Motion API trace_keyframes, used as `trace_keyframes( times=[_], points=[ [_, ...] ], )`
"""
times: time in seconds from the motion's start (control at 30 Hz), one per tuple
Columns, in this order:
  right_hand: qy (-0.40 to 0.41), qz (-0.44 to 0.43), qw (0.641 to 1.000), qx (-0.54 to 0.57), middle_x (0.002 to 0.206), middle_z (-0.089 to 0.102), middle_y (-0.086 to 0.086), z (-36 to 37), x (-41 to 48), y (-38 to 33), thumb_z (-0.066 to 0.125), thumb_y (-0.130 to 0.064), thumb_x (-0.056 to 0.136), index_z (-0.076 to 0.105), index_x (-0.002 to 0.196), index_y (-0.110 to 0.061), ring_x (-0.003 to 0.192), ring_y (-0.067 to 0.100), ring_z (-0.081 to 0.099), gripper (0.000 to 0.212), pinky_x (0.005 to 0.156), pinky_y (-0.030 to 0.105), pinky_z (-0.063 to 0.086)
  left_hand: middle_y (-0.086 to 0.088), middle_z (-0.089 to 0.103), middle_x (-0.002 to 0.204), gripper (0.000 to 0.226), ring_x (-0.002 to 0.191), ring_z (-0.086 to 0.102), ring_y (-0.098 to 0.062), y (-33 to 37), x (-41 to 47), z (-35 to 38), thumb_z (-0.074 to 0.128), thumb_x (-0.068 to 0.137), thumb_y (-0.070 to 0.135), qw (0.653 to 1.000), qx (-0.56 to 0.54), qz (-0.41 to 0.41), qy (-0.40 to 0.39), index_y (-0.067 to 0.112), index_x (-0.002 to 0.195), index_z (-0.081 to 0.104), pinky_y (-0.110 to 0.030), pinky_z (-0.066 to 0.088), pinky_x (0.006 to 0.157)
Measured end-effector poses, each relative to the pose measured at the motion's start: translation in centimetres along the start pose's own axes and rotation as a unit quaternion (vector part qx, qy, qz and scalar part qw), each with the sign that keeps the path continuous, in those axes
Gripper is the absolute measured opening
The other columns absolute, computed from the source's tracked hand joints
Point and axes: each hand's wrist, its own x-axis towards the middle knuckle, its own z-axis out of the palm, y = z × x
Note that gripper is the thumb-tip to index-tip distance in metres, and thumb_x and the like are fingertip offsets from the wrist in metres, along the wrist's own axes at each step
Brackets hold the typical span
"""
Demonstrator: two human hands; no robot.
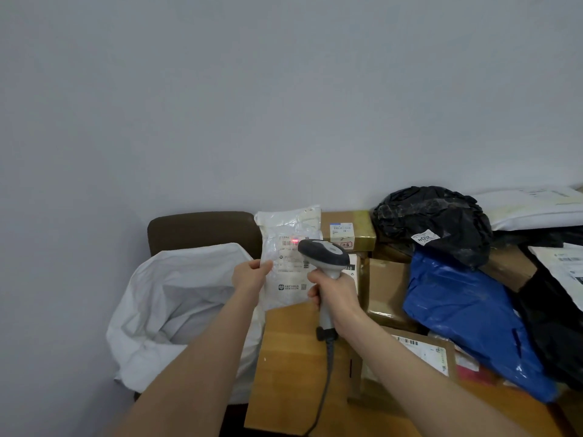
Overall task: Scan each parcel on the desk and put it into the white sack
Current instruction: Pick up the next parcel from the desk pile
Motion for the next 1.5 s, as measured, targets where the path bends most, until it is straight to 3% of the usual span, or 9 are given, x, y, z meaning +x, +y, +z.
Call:
trace_keyframes(
  times=[0.13, 0.4, 0.67, 0.77, 0.97, 1.07, 1.2, 1.33, 1.5],
  points=[
    [-0.015, 0.005, 1.000, 0.004, 0.063, 0.063, 0.007, 2.7, 2.0, -0.1, 0.064, -0.009, 0.088, 0.062, 0.096, -0.006, 0.053, 0.014, 0.056, 0.008, 0.055, 0.026, 0.048, -0.003, 0.068, 0.089, 0.007, 0.090, 0.063, -0.024, -0.5, 1.8, -3.1, 0.066, 0.089, 0.018, 1.000, -0.002, 0.003, 0.014, 0.012, 0.091, 0.069, -0.044, 0.054, 0.086],
    [-0.009, 0.046, 0.999, -0.001, 0.063, 0.058, 0.004, 12.3, 8.6, 2.4, 0.069, -0.019, 0.086, 0.061, 0.089, -0.009, 0.055, 0.014, 0.052, 0.014, 0.056, 0.027, 0.046, 0.000, 0.067, 0.093, 0.011, 0.092, 0.064, -0.023, -4.8, 10.4, -12.8, 0.061, 0.092, 0.026, 0.995, 0.052, -0.010, 0.081, 0.020, 0.099, 0.067, -0.037, 0.052, 0.084],
    [0.075, 0.094, 0.992, -0.032, 0.066, 0.058, 0.004, 23.0, 17.5, 7.6, 0.070, -0.023, 0.086, 0.059, 0.084, -0.014, 0.057, 0.014, 0.053, 0.015, 0.064, 0.028, 0.048, 0.001, 0.068, 0.086, 0.020, 0.076, 0.063, -0.017, -13.2, 20.4, -19.7, 0.054, 0.094, 0.028, 0.967, 0.236, -0.026, 0.092, 0.018, 0.100, 0.071, -0.034, 0.053, 0.071],
    [0.117, 0.095, 0.988, -0.039, 0.071, 0.061, 0.005, 24.5, 20.0, 9.9, 0.071, -0.027, 0.084, 0.062, 0.091, -0.012, 0.061, 0.015, 0.057, 0.019, 0.065, 0.029, 0.050, -0.003, 0.067, 0.083, 0.021, 0.072, 0.059, -0.018, -17.5, 22.8, -20.0, 0.055, 0.093, 0.019, 0.949, 0.304, -0.038, 0.069, 0.012, 0.103, 0.072, -0.027, 0.044, 0.066],
    [0.155, 0.098, 0.983, -0.030, 0.070, 0.056, 0.004, 24.7, 23.6, 12.8, 0.069, -0.019, 0.087, 0.060, 0.097, -0.007, 0.061, 0.012, 0.053, 0.018, 0.056, 0.020, 0.047, -0.013, 0.066, 0.088, 0.018, 0.080, 0.062, -0.029, -24.3, 28.7, -16.6, 0.051, 0.090, 0.013, 0.939, 0.321, -0.125, -0.003, 0.004, 0.096, 0.065, -0.034, 0.049, 0.070],
    [0.170, 0.104, 0.979, -0.037, 0.068, 0.055, 0.005, 23.9, 24.9, 14.1, 0.068, -0.018, 0.087, 0.059, 0.092, -0.007, 0.059, 0.012, 0.052, 0.015, 0.054, 0.020, 0.047, -0.016, 0.068, 0.102, 0.029, 0.092, 0.063, -0.032, -27.2, 31.2, -14.4, 0.050, 0.089, 0.012, 0.941, 0.306, -0.144, -0.006, 0.007, 0.112, 0.067, -0.039, 0.052, 0.079],
    [0.188, 0.106, 0.975, -0.045, 0.070, 0.056, 0.005, 22.8, 25.9, 15.1, 0.068, -0.020, 0.087, 0.058, 0.091, -0.010, 0.059, 0.012, 0.052, 0.015, 0.054, 0.021, 0.047, -0.018, 0.051, 0.135, 0.049, 0.120, 0.051, -0.035, -29.2, 33.2, -12.2, 0.049, 0.090, 0.008, 0.922, 0.340, -0.163, -0.093, 0.006, 0.139, 0.044, -0.043, 0.043, 0.101],
    [0.198, 0.116, 0.972, -0.045, 0.070, 0.057, 0.004, 22.6, 25.7, 14.5, 0.068, -0.022, 0.087, 0.060, 0.094, -0.008, 0.059, 0.012, 0.052, 0.017, 0.055, 0.021, 0.046, -0.017, 0.044, 0.140, 0.054, 0.127, 0.045, -0.033, -27.8, 32.7, -11.7, 0.056, 0.089, 0.017, 0.892, 0.416, -0.135, -0.113, 0.005, 0.139, 0.039, -0.044, 0.039, 0.105],
    [0.199, 0.114, 0.971, -0.061, 0.068, 0.055, 0.003, 21.8, 23.4, 12.1, 0.067, -0.025, 0.088, 0.058, 0.093, -0.011, 0.057, 0.012, 0.049, 0.017, 0.053, 0.022, 0.041, -0.021, 0.056, 0.128, 0.035, 0.117, 0.053, -0.034, -21.4, 31.0, -11.3, 0.048, 0.090, 0.010, 0.921, 0.361, -0.071, -0.128, 0.001, 0.123, 0.055, -0.039, 0.044, 0.099]
  ],
)
